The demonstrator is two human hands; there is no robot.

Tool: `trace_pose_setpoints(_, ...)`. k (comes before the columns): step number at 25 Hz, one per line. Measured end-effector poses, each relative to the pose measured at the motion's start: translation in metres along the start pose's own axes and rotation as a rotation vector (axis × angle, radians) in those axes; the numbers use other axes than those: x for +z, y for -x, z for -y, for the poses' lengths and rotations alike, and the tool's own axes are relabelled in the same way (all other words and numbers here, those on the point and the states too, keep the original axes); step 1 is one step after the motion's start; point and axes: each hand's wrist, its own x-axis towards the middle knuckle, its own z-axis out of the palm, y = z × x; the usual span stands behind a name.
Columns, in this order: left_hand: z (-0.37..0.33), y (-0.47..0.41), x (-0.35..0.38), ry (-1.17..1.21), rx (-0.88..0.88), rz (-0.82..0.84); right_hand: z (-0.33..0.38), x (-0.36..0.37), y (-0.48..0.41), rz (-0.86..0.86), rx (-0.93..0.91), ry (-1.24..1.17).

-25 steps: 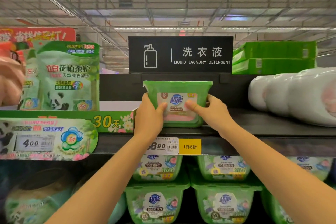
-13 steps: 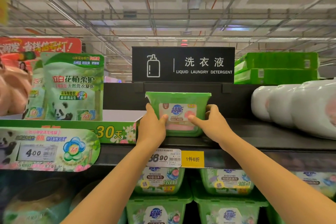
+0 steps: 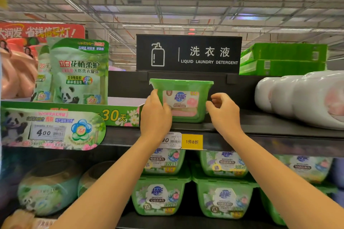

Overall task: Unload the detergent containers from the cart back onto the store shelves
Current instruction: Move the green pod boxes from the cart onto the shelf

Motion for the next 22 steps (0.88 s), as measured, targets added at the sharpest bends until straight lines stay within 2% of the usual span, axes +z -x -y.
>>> trace_pose_setpoints(3,-0.006,0.028,-0.013,0.214,0.124,-0.104,0.010,-0.017,0.034,-0.050,-0.150,-0.177)
trace_pose_setpoints(7,0.007,0.093,-0.031,0.573,0.019,-0.001,-0.003,-0.051,0.100,-0.043,-0.165,-0.306)
trace_pose_setpoints(11,0.044,0.179,-0.024,0.745,-0.255,0.248,-0.049,-0.076,0.183,0.005,0.067,-0.327)
trace_pose_setpoints(16,0.092,0.269,-0.007,0.715,-0.495,0.518,-0.104,-0.098,0.300,-0.034,0.459,-0.231)
trace_pose_setpoints(22,0.139,0.378,-0.007,0.633,-0.721,0.872,-0.115,-0.114,0.444,-0.039,0.888,-0.078)
